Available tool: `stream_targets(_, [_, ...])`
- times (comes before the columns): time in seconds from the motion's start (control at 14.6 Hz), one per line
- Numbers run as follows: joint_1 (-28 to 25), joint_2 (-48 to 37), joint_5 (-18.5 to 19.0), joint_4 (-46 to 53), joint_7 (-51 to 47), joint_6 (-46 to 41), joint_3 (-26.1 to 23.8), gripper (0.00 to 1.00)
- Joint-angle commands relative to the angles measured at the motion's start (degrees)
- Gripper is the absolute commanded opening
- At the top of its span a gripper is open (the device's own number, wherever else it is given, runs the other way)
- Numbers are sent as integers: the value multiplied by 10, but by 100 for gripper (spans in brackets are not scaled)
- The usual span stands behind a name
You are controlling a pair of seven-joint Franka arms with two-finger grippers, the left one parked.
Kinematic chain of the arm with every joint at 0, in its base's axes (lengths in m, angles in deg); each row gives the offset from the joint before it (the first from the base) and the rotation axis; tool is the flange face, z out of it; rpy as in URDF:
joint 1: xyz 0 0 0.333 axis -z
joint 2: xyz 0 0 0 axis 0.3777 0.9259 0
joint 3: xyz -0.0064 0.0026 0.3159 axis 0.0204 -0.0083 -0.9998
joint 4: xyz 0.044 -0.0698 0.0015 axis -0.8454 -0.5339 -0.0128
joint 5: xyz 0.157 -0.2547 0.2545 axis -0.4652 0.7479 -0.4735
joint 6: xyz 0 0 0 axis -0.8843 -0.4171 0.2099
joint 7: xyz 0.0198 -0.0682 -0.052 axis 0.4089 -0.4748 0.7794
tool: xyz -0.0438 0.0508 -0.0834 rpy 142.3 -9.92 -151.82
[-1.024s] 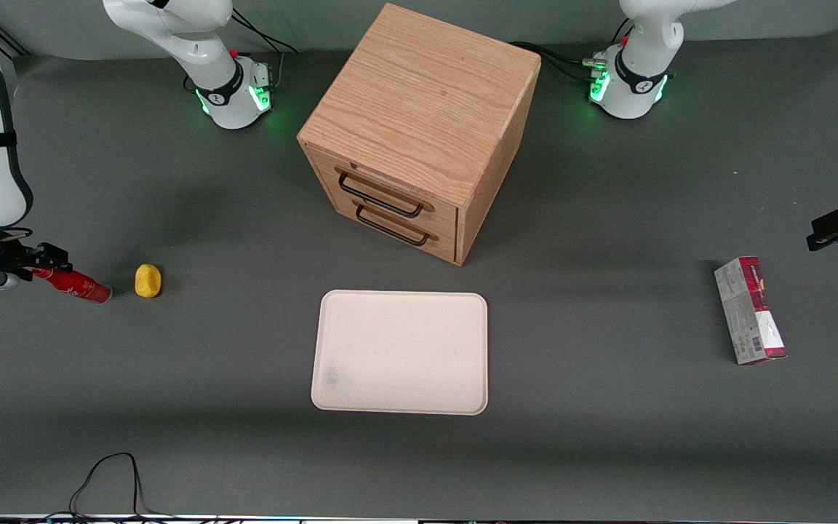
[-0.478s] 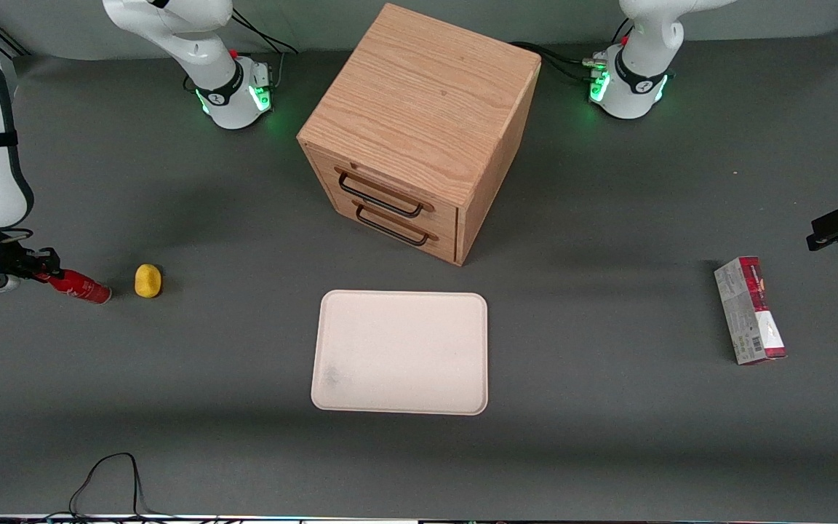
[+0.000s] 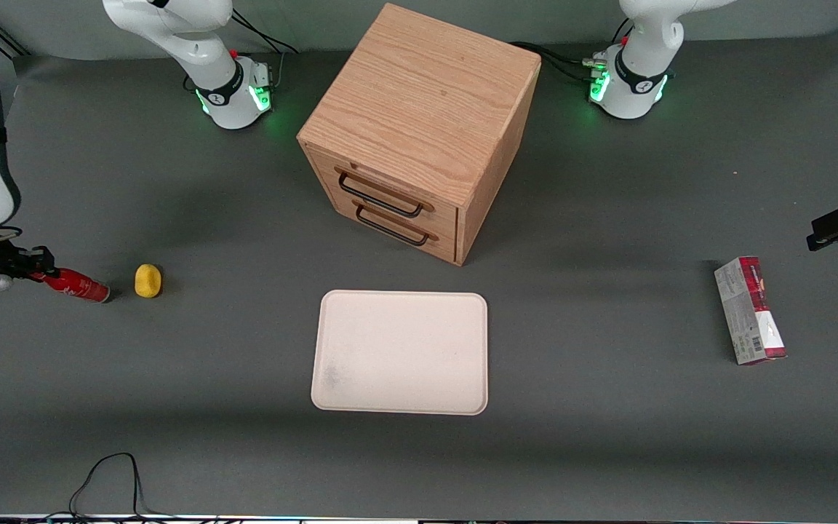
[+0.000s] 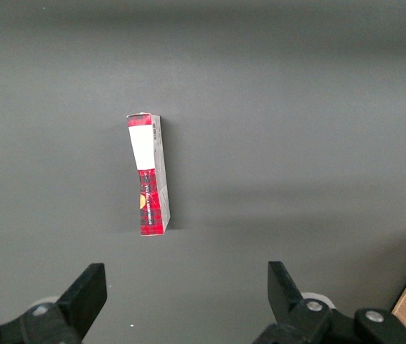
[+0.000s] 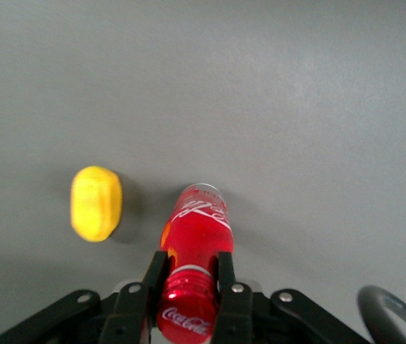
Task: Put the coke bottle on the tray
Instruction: 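Lift the red bottle and carry it toward the white tray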
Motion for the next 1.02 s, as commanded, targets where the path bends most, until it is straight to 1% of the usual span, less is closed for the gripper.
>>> stream_targets(0.0, [0,-29,-6,82,22,-113,7,0])
stream_targets(0.14, [0,-29,9,156,31,-188,12,0])
stream_targets(0.41, [-2,-29,41,303,29,-305,10,0])
stream_targets(0.61, [-2,-29,44,390,29,-379,9,0])
stream_targets(0.68, [-2,-29,43,407,29,-394,9,0])
stream_targets(0.82, [-9,-27,40,412,29,-399,8,0])
stream_targets(0.96, [-46,-22,38,413,21,-398,7,0])
